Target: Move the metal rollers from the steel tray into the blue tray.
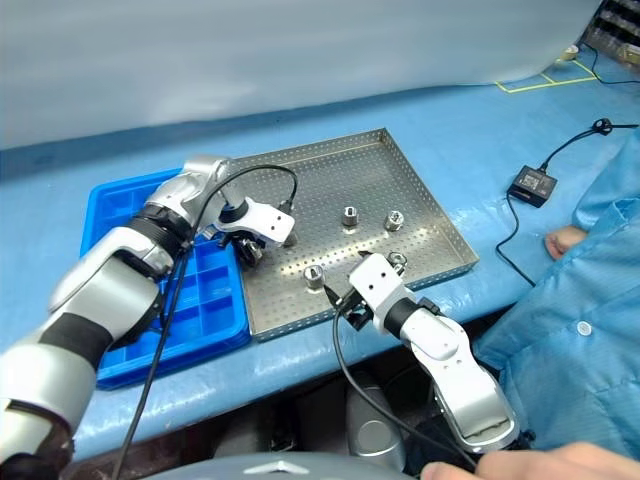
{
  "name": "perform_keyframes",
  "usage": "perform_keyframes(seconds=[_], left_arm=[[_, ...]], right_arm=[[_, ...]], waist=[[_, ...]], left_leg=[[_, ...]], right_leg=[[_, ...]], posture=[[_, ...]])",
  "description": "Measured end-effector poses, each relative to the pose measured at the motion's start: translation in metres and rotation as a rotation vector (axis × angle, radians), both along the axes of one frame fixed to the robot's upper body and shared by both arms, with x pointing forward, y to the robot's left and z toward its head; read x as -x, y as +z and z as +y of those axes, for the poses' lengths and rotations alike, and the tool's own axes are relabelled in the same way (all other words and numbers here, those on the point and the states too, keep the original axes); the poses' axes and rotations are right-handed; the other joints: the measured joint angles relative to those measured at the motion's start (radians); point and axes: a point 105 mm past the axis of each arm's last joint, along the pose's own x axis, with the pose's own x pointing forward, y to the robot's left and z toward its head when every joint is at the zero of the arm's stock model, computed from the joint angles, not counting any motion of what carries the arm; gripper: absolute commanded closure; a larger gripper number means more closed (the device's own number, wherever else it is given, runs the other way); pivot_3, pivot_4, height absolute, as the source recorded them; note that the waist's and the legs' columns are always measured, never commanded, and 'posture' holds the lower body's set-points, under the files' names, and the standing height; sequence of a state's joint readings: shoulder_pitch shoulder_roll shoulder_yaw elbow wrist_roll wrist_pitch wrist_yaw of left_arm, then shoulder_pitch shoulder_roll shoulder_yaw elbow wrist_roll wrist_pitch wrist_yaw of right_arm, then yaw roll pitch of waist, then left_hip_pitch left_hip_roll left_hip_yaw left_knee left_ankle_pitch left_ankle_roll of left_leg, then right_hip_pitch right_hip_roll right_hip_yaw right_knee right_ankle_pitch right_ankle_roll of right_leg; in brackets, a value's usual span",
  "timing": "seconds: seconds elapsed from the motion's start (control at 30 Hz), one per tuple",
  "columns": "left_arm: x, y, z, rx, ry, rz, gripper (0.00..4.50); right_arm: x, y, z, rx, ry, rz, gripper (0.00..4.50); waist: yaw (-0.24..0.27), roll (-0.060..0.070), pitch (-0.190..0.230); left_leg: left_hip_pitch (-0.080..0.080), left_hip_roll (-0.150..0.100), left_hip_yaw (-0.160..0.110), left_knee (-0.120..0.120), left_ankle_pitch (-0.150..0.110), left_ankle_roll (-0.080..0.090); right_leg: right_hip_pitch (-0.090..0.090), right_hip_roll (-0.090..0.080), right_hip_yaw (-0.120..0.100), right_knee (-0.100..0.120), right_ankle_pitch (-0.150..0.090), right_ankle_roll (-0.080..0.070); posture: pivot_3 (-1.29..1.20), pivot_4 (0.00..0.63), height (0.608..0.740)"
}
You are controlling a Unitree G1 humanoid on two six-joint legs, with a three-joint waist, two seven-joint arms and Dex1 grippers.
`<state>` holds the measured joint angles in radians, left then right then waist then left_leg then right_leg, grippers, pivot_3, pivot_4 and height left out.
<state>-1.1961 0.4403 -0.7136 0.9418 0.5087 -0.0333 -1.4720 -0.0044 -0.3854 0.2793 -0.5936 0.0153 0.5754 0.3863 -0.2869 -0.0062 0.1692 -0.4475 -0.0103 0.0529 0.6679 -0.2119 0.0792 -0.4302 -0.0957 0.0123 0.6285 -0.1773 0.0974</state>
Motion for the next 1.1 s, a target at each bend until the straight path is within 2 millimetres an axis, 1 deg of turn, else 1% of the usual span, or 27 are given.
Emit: perform_keyframes(seconds=[0.07,0.17,0.27,0.37,0.43,0.47,0.53,0.57,0.6,0.67,0.7,0.73,0.8,0.9,0.97,1.03,1.1], left_arm=[[-0.002,0.003,-0.004,0.041,0.017,-0.012,2.94],[-0.005,0.012,-0.016,0.164,0.074,-0.020,2.94],[-0.012,0.029,-0.030,0.336,0.153,-0.037,2.94],[-0.014,0.052,-0.034,0.455,0.188,-0.059,2.94],[-0.013,0.061,-0.027,0.486,0.191,-0.086,2.94],[-0.010,0.062,-0.019,0.507,0.210,-0.096,2.94],[-0.004,0.057,-0.006,0.544,0.261,-0.088,2.94],[0.003,0.051,0.004,0.567,0.299,-0.094,2.94],[0.005,0.048,0.007,0.574,0.318,-0.088,2.94],[0.015,0.040,0.022,0.610,0.389,-0.115,2.94],[0.020,0.040,0.029,0.651,0.431,-0.148,2.94],[0.023,0.043,0.030,0.687,0.454,-0.184,2.94],[0.028,0.051,0.040,0.735,0.525,-0.292,2.94],[0.040,0.055,0.064,0.816,0.715,-0.435,2.94],[0.045,0.058,0.074,0.867,0.822,-0.506,2.94],[0.050,0.063,0.084,0.902,0.906,-0.586,2.94],[0.056,0.064,0.093,0.932,0.994,-0.648,2.94]], right_arm=[[-0.001,0.001,0.001,-0.001,0.002,-0.006,0.00],[-0.001,0.001,0.002,-0.005,0.004,-0.004,0.00],[-0.002,-0.002,0.004,-0.008,0.012,0.010,0.00],[-0.005,-0.006,0.005,-0.007,0.019,0.027,0.00],[-0.006,-0.007,0.007,-0.013,0.027,0.036,0.00],[-0.007,-0.006,0.009,-0.023,0.039,0.043,0.00],[-0.007,-0.005,0.011,-0.038,0.058,0.049,0.00],[-0.007,-0.003,0.013,-0.049,0.076,0.051,0.00],[-0.007,-0.002,0.013,-0.051,0.081,0.052,0.00],[-0.008,0.001,0.016,-0.064,0.107,0.053,0.00],[-0.009,0.003,0.017,-0.070,0.119,0.053,0.00],[-0.011,0.004,0.017,-0.073,0.121,0.054,0.00],[-0.014,0.005,0.019,-0.072,0.139,0.063,0.00],[-0.013,0.002,0.019,-0.063,0.163,0.090,0.00],[-0.014,0.001,0.020,-0.053,0.174,0.102,0.00],[-0.015,0.001,0.021,-0.047,0.186,0.108,0.00],[-0.015,0.001,0.023,-0.042,0.205,0.113,0.00]], waist=[[0.001,0.000,0.000],[0.003,0.000,0.000],[0.003,0.000,0.000],[0.001,0.000,0.000],[-0.001,0.001,0.000],[-0.002,0.001,-0.001],[0.004,0.002,-0.001],[0.008,0.002,-0.001],[0.013,0.002,-0.001],[0.029,0.002,0.000],[0.040,0.002,0.000],[0.055,0.002,0.000],[0.079,0.002,-0.001],[0.125,0.002,-0.001],[0.158,0.002,0.000],[0.197,0.002,0.000],[0.226,0.002,0.000]], left_leg=[[0.000,0.000,0.000,0.000,0.000,0.000],[0.000,0.000,0.000,0.000,0.000,0.000],[0.000,0.000,0.000,0.001,0.000,0.000],[0.000,0.000,0.000,0.000,0.000,0.000],[0.002,0.000,0.000,0.000,0.000,0.000],[0.002,0.000,0.001,0.000,0.000,0.000],[0.003,0.000,0.000,0.000,0.000,0.000],[0.003,0.000,0.000,0.000,0.000,0.000],[0.002,0.000,0.000,0.000,0.001,-0.001],[0.002,0.000,0.000,0.001,0.001,-0.001],[0.002,0.000,0.000,0.001,0.001,-0.001],[0.002,0.000,0.000,0.002,0.001,-0.001],[0.003,0.000,0.000,0.003,0.001,-0.001],[0.004,0.001,0.000,0.005,0.001,-0.002],[0.004,0.001,-0.001,0.007,0.001,-0.003],[0.005,0.001,-0.002,0.009,0.001,-0.004],[0.008,0.001,-0.002,0.010,-0.001,-0.009]], right_leg=[[0.000,0.000,0.000,0.000,0.000,0.001],[0.000,0.000,0.000,0.000,0.000,0.002],[0.000,0.000,0.000,0.000,0.000,0.003],[0.000,0.000,0.001,0.000,0.001,0.004],[0.000,0.001,0.002,0.001,0.002,0.002],[0.000,0.001,0.002,0.001,0.002,0.001],[0.000,0.001,0.002,0.003,0.003,-0.001],[0.000,0.001,0.003,0.003,0.003,-0.001],[0.000,0.001,0.002,0.004,0.003,-0.001],[0.000,0.001,0.003,0.005,0.003,-0.001],[0.000,0.001,0.003,0.005,0.003,-0.001],[0.000,0.001,0.002,0.006,0.003,-0.001],[0.000,0.000,0.002,0.007,0.003,-0.002],[0.000,0.000,0.001,0.011,0.001,-0.005],[-0.001,0.000,0.000,0.014,-0.002,-0.010],[-0.001,0.000,-0.002,0.014,-0.003,-0.011],[0.002,0.000,-0.003,0.014,-0.003,-0.011]], posture=[[-0.37,0.150,0.740],[-0.36,0.150,0.740],[-0.34,0.150,0.740],[-0.32,0.150,0.740],[-0.29,0.150,0.740],[-0.28,0.150,0.740],[-0.24,0.150,0.740],[-0.23,0.150,0.740],[-0.20,0.150,0.740],[-0.18,0.150,0.740],[-0.17,0.150,0.740],[-0.15,0.150,0.740],[-0.12,0.150,0.740],[-0.08,0.150,0.740],[-0.05,0.150,0.740],[-0.02,0.150,0.740],[0.00,0.150,0.740]])
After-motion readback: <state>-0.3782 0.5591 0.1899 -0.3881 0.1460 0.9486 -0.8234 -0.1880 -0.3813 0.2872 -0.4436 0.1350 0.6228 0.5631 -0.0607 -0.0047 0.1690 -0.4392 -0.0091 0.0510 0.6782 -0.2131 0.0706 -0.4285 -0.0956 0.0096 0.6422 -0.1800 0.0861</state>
